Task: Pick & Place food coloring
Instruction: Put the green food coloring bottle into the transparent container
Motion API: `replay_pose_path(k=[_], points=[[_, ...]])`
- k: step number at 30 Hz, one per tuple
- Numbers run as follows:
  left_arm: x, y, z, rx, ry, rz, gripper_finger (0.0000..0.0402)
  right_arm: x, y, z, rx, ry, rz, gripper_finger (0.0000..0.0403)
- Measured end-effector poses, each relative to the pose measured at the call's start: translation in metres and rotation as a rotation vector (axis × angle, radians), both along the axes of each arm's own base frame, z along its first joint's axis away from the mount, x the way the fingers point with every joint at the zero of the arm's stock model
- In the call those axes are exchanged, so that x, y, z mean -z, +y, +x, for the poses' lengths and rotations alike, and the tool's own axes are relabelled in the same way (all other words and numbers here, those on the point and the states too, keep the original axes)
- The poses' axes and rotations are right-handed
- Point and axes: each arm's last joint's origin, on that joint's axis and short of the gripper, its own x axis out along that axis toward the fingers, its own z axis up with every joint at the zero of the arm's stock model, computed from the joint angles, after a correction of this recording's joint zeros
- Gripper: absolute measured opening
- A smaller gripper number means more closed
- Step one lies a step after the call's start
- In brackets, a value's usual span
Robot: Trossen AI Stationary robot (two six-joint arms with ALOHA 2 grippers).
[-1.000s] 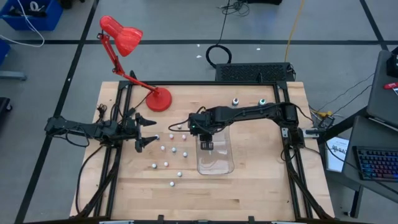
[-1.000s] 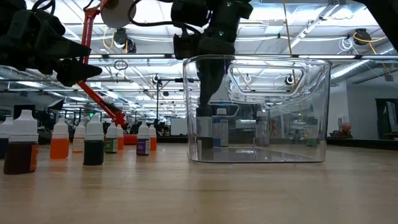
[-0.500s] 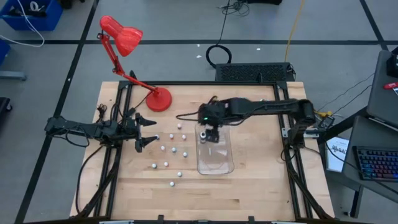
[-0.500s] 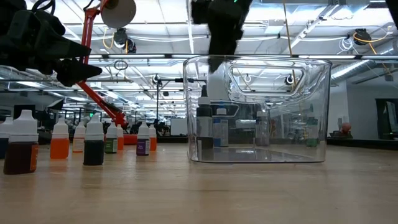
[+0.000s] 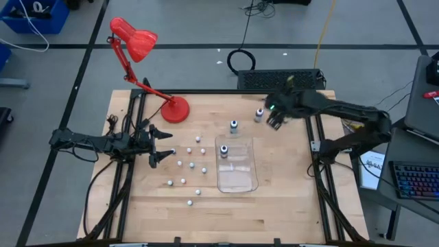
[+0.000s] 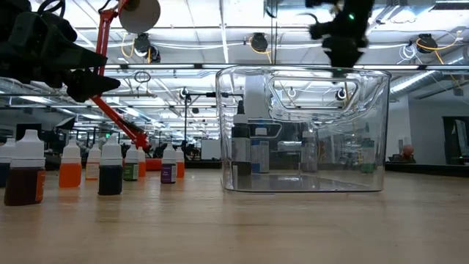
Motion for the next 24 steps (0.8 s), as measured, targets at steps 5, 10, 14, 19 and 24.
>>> replay_pose_path(k=[5,10,14,19,24], points=[[0.0,0.0,0.0,0.0,0.0,0.0,0.0365,0.013,-0.028,-0.036,0.198,-0.042,0.09,0.0253],[0.0,0.0,0.0,0.0,0.0,0.0,0.0365,0.028,-0.044,-0.048,0.245,-0.056,0.16,0.0253],[0.0,0.0,0.0,0.0,0.0,0.0,0.0365,0.04,-0.051,-0.05,0.242,-0.059,0.187,0.0253],[0.0,0.0,0.0,0.0,0.0,0.0,0.0365,0.053,-0.056,-0.055,0.27,-0.064,0.205,0.0253],[0.0,0.0,0.0,0.0,0.0,0.0,0.0365,0.069,-0.058,-0.057,0.268,-0.1,0.249,0.0253]])
